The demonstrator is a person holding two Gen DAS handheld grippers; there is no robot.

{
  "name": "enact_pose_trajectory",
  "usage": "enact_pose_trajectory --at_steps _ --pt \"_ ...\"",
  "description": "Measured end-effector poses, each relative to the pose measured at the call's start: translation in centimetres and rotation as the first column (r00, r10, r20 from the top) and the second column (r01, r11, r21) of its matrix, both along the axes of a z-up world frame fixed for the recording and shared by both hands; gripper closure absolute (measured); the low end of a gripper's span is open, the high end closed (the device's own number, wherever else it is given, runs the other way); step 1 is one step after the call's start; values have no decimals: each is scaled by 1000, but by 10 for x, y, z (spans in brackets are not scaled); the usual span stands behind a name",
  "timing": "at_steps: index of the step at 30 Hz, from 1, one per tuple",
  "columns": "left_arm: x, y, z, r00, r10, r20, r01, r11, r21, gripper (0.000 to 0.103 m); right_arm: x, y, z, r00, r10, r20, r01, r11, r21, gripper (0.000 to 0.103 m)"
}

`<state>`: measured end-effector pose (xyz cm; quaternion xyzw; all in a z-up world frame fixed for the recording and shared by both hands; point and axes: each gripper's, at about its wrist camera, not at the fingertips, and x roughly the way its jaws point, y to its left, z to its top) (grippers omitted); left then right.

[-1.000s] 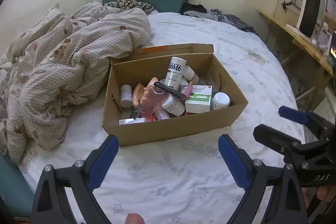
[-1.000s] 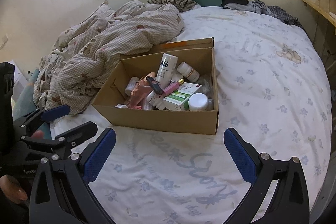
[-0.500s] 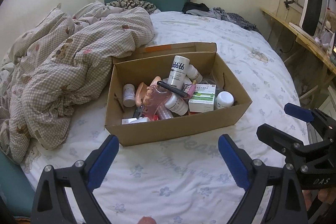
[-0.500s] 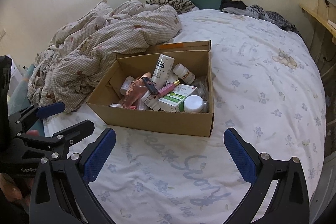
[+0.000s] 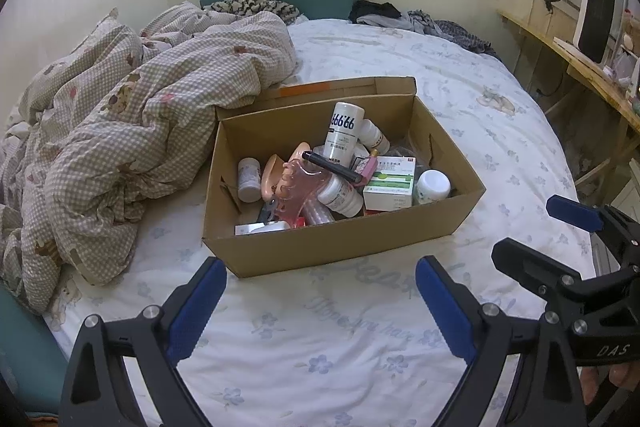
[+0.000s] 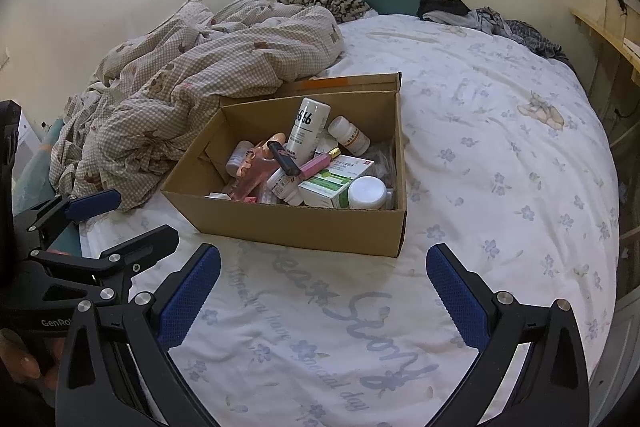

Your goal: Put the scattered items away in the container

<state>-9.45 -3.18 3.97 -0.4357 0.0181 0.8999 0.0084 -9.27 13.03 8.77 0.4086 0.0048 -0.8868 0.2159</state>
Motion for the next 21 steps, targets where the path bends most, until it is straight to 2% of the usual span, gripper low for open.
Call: enact_pose_trajectory --at_steps 21 --pt "-2 1 -3 1000 -1 16 1 1000 -13 7 -1 -1 -5 1000 -5 4 5 1000 2 0"
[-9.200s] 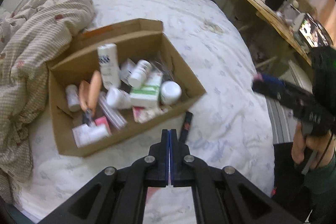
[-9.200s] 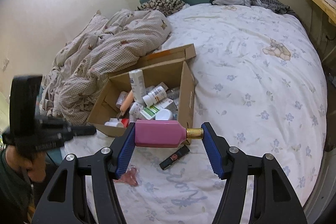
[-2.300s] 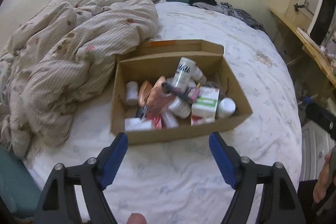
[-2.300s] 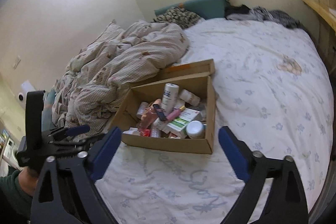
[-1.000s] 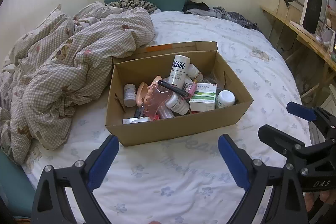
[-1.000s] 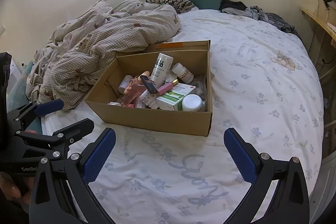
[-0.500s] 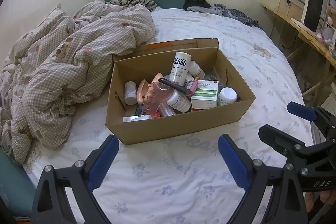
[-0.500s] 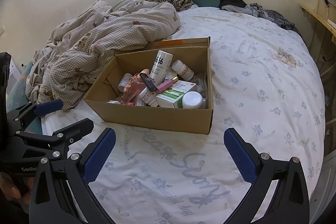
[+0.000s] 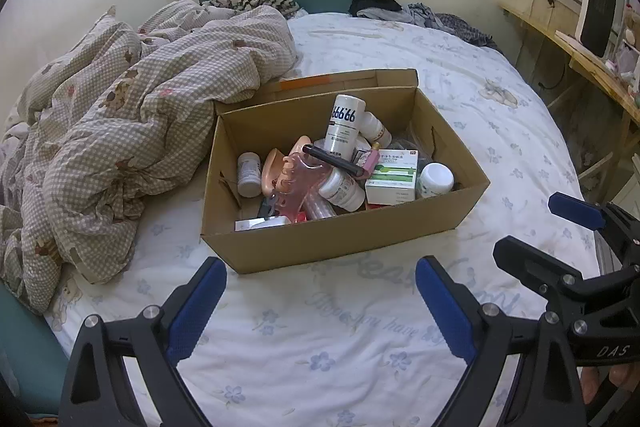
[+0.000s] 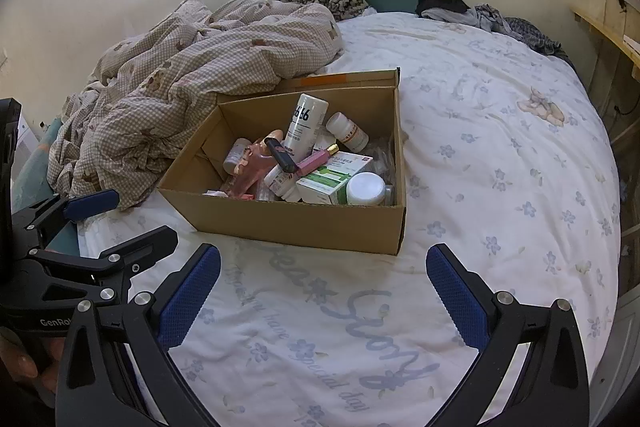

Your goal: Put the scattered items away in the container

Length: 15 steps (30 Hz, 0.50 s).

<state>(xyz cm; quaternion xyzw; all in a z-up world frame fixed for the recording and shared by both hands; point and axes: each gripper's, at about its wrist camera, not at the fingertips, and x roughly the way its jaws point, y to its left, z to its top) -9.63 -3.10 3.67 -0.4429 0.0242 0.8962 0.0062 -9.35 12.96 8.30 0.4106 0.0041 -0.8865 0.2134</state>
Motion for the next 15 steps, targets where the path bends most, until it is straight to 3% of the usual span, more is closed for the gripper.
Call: enact_pose_trajectory --at_steps 15 --pt "1 2 -1 1000 -1 -7 0 1000 -17 7 3 -1 1 1000 7 -9 -7 1000 12 0"
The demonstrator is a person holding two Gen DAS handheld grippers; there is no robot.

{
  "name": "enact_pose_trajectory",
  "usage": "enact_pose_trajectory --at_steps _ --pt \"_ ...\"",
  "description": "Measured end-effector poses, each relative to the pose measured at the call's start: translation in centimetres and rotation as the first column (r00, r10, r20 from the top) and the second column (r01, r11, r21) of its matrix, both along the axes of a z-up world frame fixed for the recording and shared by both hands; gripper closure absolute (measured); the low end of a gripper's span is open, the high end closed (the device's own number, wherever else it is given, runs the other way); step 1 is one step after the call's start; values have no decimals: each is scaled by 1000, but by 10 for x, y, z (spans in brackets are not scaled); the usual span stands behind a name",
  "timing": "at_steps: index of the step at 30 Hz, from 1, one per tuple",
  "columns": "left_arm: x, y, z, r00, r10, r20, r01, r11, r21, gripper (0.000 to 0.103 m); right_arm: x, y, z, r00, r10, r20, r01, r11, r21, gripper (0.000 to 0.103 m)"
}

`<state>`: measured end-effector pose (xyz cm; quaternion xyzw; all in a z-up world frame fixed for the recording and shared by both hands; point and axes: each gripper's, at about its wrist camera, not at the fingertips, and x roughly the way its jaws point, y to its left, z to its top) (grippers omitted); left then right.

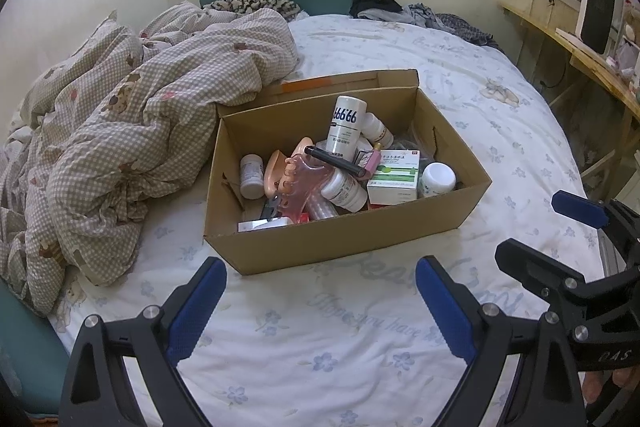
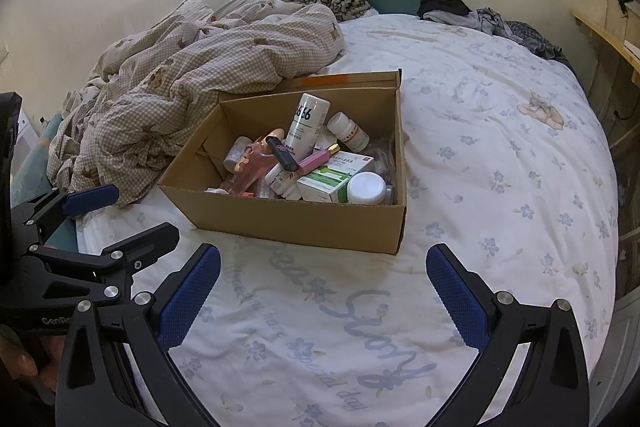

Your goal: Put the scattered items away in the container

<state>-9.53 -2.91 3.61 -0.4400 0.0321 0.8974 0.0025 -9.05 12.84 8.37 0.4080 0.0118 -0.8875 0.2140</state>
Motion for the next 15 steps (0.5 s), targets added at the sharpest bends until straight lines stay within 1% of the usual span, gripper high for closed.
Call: enact_pose_trajectory --at_steps 4,15 --pt "2 1 2 1000 2 -15 -2 1000 -13 7 0 0 1 1000 2 -3 -2 1000 -2 0" --pt "2 -1 2 1000 -1 -15 2 1000 9 7 1 0 2 1000 5 -8 -6 1000 -14 0"
